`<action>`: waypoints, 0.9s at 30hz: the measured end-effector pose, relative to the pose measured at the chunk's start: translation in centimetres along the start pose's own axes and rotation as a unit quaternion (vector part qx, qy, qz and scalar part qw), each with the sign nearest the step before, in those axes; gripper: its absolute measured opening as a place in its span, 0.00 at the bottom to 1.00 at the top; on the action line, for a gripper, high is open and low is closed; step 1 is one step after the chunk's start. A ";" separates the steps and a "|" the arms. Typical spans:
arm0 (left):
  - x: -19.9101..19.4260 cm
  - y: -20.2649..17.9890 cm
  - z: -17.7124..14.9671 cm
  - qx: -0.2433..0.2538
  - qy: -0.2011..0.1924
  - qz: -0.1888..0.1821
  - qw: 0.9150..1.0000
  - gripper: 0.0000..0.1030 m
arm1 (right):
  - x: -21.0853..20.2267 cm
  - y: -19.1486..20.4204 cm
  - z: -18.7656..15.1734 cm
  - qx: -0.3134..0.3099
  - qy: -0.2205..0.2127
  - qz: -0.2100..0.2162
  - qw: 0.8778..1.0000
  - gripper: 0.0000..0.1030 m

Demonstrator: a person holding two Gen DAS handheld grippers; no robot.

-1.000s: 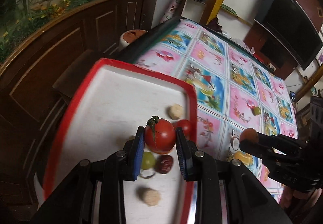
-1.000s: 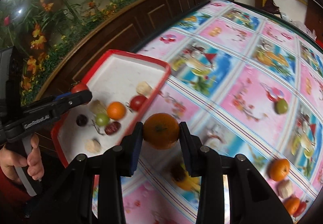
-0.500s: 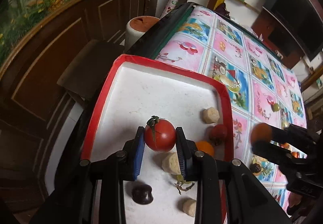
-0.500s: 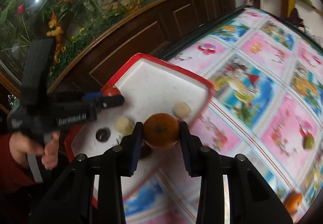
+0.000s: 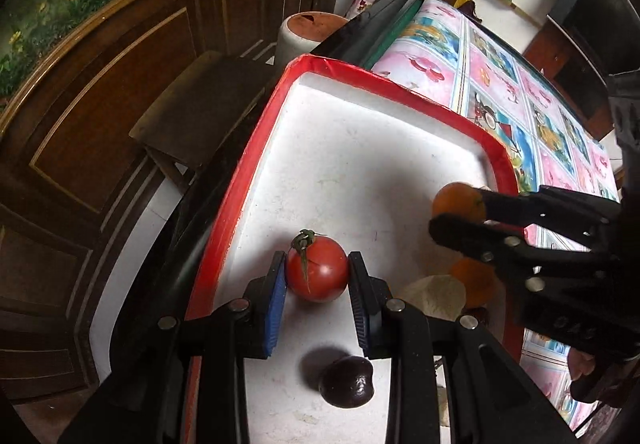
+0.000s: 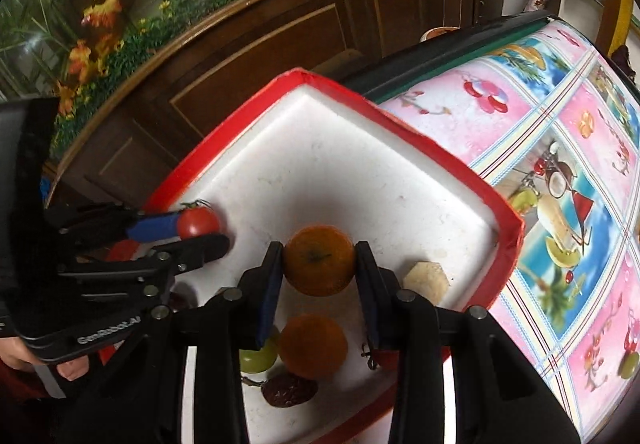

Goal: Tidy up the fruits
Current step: 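Carry the tomato and orange into the tray while both tools open, then move both tools back over the fruits on the tablecloth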

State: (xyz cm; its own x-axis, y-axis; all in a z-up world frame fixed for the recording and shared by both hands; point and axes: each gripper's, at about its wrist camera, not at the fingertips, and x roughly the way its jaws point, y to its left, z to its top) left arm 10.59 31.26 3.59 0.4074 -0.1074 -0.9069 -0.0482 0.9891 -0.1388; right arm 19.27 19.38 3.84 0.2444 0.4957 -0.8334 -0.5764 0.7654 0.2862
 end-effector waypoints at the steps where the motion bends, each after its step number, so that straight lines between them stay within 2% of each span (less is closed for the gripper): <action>1: 0.0 0.0 -0.1 0.001 -0.001 0.002 1.000 0.28 | 0.2 0.1 -0.1 -0.004 0.003 -0.001 1.000 0.37; 8: -0.1 -0.2 -0.4 -0.008 -0.009 0.011 1.000 0.29 | 0.6 0.2 -0.6 -0.009 0.015 -0.009 1.000 0.38; 9: -0.1 -0.3 -0.5 -0.010 -0.007 0.010 1.000 0.29 | 0.4 0.1 -0.6 -0.008 0.013 -0.010 1.000 0.43; 10: 0.0 -0.4 -0.6 -0.010 -0.006 0.013 1.000 0.30 | 0.1 0.1 -0.7 -0.008 0.007 -0.008 1.000 0.55; 12: -0.1 -0.6 -0.7 -0.010 -0.006 0.012 1.000 0.39 | -0.8 0.2 -0.7 -0.007 -0.008 -0.009 1.000 0.62; 15: -0.3 -0.8 -1.1 -0.013 -0.005 0.014 1.000 0.53 | -2.2 0.1 -1.0 -0.005 -0.021 -0.010 1.000 0.62; 17: -0.5 -1.0 -1.3 -0.012 -0.006 0.017 1.000 0.57 | -3.4 -0.1 -1.3 -0.001 -0.031 -0.013 0.999 0.62; 24: -2.2 -2.5 -1.3 0.032 -0.003 0.024 0.999 0.59 | -7.9 -1.7 -3.9 0.042 -0.065 -0.016 0.997 0.62; 27: -3.8 -3.7 -1.1 0.078 0.006 0.015 0.997 0.62 | -10.5 -2.8 -6.2 0.057 -0.073 -0.024 0.995 0.62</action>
State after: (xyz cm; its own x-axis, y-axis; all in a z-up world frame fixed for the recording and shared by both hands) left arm 8.23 27.89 7.08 0.3978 -0.0770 -0.9142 0.0815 0.9955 -0.0484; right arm 13.55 9.49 8.84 0.3853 0.5054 -0.7721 -0.4710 0.8272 0.3064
